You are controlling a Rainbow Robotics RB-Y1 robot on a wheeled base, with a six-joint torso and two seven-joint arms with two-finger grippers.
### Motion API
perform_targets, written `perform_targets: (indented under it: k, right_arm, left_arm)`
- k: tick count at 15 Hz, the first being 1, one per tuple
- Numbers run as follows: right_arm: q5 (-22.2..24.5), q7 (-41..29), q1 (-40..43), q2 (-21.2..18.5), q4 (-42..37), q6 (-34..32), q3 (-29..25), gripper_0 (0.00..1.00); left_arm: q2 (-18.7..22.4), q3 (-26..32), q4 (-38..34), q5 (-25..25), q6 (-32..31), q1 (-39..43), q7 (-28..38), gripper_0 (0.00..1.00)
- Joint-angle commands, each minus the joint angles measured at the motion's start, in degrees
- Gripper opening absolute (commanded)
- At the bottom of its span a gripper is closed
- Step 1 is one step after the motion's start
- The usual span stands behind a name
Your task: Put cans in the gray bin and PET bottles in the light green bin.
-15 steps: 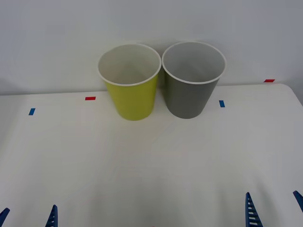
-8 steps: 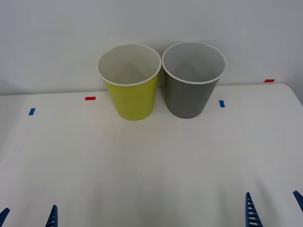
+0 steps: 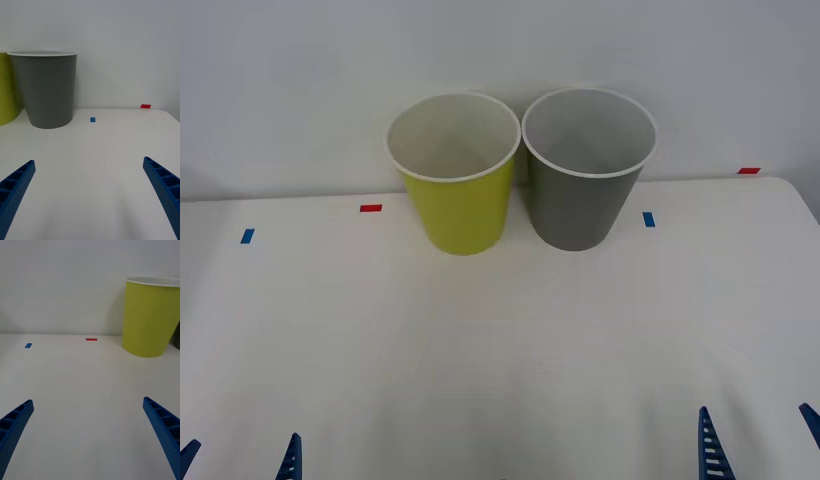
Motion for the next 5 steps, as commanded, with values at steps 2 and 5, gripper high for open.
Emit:
perform_targets:
  k: [2,5]
  right_arm:
    - [0.0,0.0,0.0,0.0,0.0,0.0,0.0,1.0]
    - [0.0,0.0,0.0,0.0,0.0,0.0,0.0,1.0]
  left_arm:
    - [0.0,0.0,0.0,0.0,0.0,0.0,0.0,1.0]
    - [0.0,0.0,0.0,0.0,0.0,0.0,0.0,1.0]
